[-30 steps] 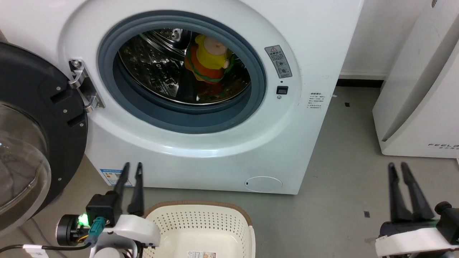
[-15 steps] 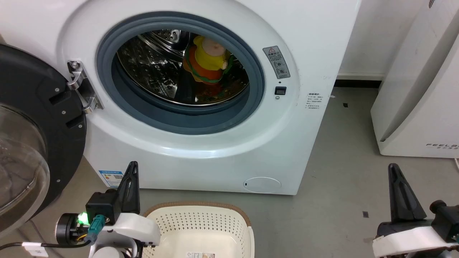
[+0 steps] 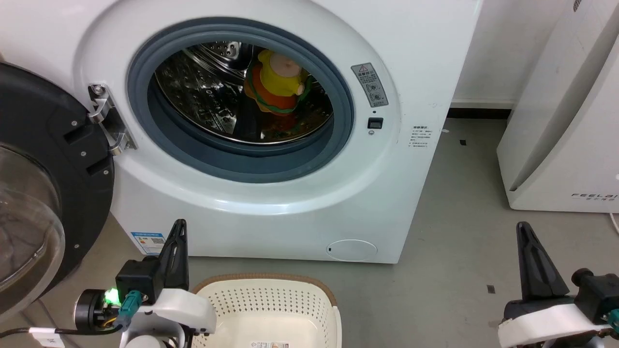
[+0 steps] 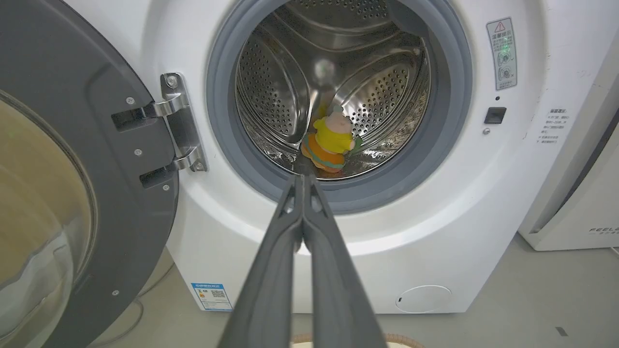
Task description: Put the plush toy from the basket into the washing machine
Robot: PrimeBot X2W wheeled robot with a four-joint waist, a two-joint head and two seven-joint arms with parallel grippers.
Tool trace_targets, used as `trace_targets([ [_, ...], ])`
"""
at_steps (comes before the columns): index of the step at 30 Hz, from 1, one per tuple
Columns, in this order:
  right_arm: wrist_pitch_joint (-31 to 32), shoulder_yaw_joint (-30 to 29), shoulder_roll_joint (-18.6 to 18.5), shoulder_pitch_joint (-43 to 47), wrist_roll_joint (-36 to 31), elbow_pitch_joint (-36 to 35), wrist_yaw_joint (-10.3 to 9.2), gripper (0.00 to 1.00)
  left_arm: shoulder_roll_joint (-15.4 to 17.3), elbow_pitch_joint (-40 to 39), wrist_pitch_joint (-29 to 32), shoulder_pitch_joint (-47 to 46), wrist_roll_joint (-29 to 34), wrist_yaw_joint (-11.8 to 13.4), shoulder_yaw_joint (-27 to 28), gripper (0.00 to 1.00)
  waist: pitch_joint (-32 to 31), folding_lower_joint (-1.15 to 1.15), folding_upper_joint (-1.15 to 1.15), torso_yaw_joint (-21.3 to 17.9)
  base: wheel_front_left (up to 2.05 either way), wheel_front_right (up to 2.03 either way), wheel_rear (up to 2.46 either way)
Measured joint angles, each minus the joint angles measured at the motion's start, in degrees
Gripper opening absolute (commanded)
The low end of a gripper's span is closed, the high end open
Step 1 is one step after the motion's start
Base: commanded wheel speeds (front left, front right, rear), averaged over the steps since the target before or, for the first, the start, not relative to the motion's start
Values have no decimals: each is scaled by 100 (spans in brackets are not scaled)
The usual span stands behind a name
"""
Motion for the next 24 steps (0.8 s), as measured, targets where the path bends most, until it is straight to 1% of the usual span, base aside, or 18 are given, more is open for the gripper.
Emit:
trace_targets([
  [24, 287, 120, 0, 0, -100, -20, 0, 0, -24, -260, 285, 141, 43, 7, -3, 0, -35, 1, 0, -72, 0, 0, 0],
])
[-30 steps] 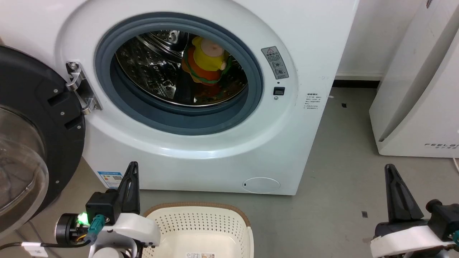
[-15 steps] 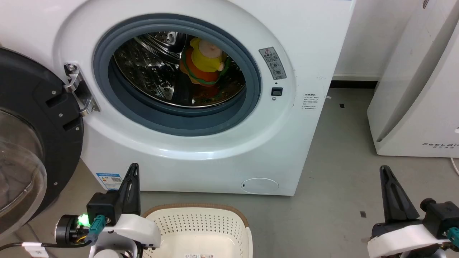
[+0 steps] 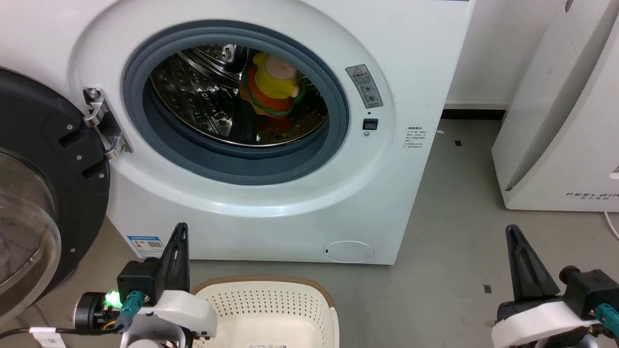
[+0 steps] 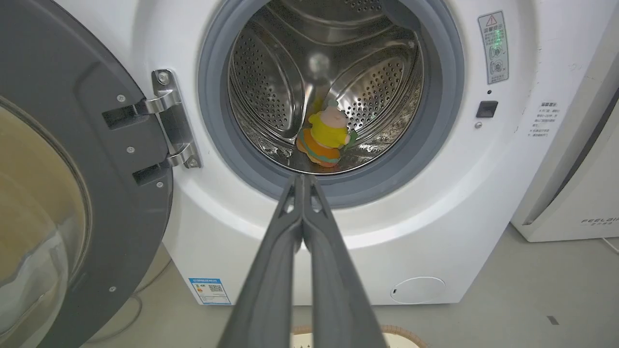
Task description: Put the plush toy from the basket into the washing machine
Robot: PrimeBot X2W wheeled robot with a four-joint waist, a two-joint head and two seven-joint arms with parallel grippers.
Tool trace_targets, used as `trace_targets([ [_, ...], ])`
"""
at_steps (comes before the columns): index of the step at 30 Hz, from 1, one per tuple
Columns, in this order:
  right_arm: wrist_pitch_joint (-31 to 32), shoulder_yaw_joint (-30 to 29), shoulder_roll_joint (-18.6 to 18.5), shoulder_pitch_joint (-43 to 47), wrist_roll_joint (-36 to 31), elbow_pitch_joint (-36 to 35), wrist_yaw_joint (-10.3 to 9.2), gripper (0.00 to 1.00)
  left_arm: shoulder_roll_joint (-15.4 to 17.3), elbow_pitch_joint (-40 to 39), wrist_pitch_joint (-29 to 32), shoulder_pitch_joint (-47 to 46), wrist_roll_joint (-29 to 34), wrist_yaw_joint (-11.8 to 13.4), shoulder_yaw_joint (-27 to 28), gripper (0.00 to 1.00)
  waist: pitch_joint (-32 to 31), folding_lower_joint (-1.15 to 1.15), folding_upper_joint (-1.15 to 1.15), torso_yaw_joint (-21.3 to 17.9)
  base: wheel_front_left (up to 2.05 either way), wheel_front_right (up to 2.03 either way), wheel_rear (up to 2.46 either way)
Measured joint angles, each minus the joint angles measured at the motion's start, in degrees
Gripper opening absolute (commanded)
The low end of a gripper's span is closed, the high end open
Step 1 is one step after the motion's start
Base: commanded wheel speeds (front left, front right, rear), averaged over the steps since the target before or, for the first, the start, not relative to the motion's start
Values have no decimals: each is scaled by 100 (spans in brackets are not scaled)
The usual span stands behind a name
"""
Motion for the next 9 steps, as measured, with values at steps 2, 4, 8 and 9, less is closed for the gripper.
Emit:
trace_targets([
  [2, 22, 13, 0, 0, -5, -2, 0, 0, -3, -18, 14, 15, 0, 0, -1, 0, -3, 0, 0, -6, 0, 0, 0],
  [4, 49, 25, 0, 0, -8, -5, 0, 0, -4, -42, 47, 28, 1, 0, -1, 0, -6, 0, 0, -12, 0, 0, 0],
  [8, 98, 47, 0, 0, -47, -11, 0, 0, -9, -94, 89, 37, 29, 1, -2, 0, -12, 0, 0, -24, 0, 0, 0],
  [9, 114, 55, 0, 0, -47, -11, 0, 0, -11, -103, 113, 40, 41, 1, -2, 0, -13, 0, 0, -27, 0, 0, 0],
])
